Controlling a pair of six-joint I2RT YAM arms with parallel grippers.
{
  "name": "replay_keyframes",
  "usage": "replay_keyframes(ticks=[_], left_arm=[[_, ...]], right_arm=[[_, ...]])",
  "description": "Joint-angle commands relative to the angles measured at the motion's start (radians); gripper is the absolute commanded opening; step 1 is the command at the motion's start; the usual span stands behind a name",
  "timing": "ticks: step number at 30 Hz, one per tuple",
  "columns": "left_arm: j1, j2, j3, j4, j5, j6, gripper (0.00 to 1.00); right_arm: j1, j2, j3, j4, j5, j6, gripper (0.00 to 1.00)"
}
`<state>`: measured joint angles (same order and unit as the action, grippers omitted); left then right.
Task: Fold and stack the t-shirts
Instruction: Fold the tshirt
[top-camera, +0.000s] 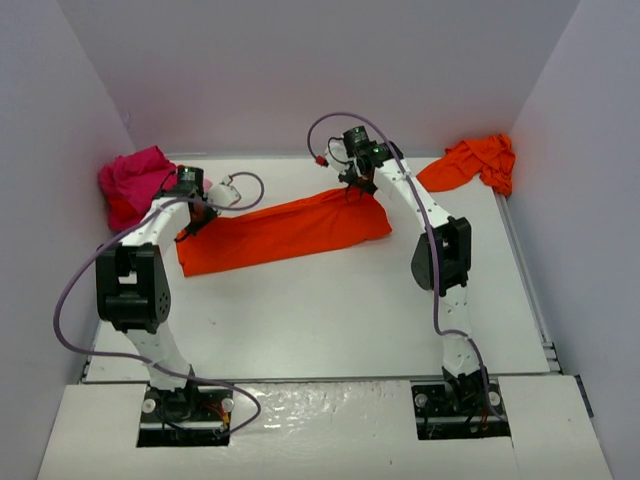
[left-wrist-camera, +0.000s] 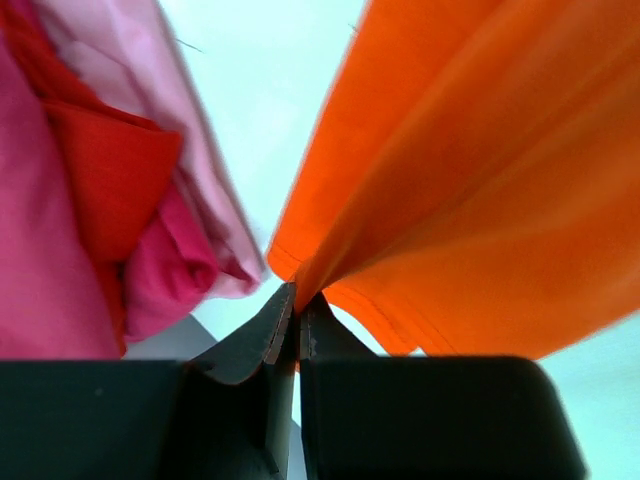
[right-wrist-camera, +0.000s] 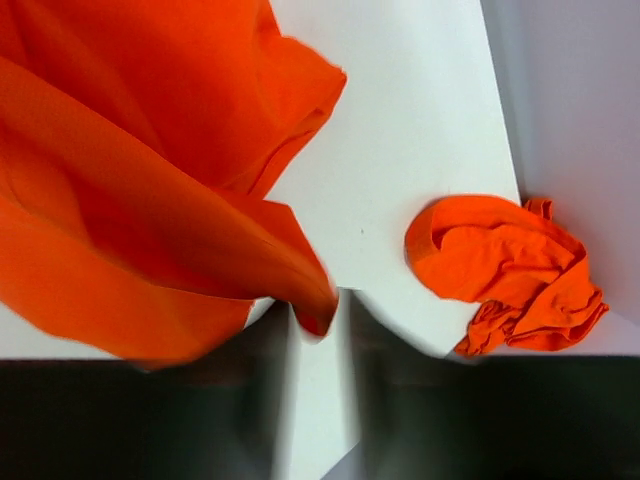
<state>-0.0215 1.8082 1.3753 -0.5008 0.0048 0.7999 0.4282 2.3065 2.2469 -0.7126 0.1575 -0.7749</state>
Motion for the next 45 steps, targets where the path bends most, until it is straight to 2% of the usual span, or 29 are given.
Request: replay_keyframes(ticks=[1,2,3,4,6,9,11,13,14,16,18,24,28,34,38,45], left_arm=[[0.015,0.08,0.142,0.01,-0.096,-0.086,0.1],[0.015,0.096,0.156,0.012,-0.1,-0.102,0.28],[0.015,0.106,0.164,0.013,-0.099,-0.113,0.49],[0.015,0.112,0.167,0.018,-0.1,-0.124,0.66],[0.015,0.097,0.141,0.062,-0.104,-0.134,0.74],[0.015,0.054,0.108,0.122,-0.11,-0.154,0.75],[0.015,0.014,0.097,0.157,-0.13,-0.175,0.75],[0.015,-0.022,0.09,0.171,-0.135,-0.182,0.72],[0.015,-0.057,0.081,0.153,-0.11,-0.175,0.57],[0.014,-0.106,0.039,0.157,-0.056,-0.176,0.16],[0.0,-0.129,0.038,0.114,-0.039,-0.174,0.0],[-0.032,-0.071,0.046,-0.038,0.066,-0.1,0.0],[-0.036,0.007,0.051,-0.102,0.087,-0.032,0.0],[-0.036,0.108,0.098,-0.195,0.05,0.005,0.0],[-0.027,0.244,0.252,-0.403,-0.008,0.027,0.0],[-0.026,0.287,0.198,-0.47,-0.114,0.105,0.0]], right_arm=[[0.016,0.082,0.082,-0.001,0.07,0.01,0.8],[0.017,0.089,0.086,-0.001,0.069,0.018,0.89],[0.017,0.093,0.087,-0.001,0.065,0.027,0.95],[0.017,0.094,0.083,0.001,0.06,0.035,0.99],[0.016,0.077,0.05,0.02,0.05,0.044,1.0],[0.013,0.042,0.028,0.04,0.052,0.063,0.97],[0.011,0.001,0.013,0.063,0.054,0.089,0.91],[0.012,-0.036,-0.007,0.076,0.05,0.106,0.79],[0.017,-0.083,-0.038,0.081,0.018,0.106,0.58],[0.026,-0.112,-0.074,0.084,-0.01,0.111,0.17],[0.047,-0.116,-0.109,0.084,-0.015,0.118,0.0],[0.108,-0.077,-0.207,0.06,-0.058,0.138,0.0],[0.129,-0.049,-0.258,0.048,-0.095,0.159,0.0],[0.133,0.005,-0.261,0.043,-0.102,0.171,0.0],[0.126,0.047,-0.235,0.015,-0.034,0.162,0.0],[0.053,0.14,-0.213,-0.059,0.05,0.123,0.0]])
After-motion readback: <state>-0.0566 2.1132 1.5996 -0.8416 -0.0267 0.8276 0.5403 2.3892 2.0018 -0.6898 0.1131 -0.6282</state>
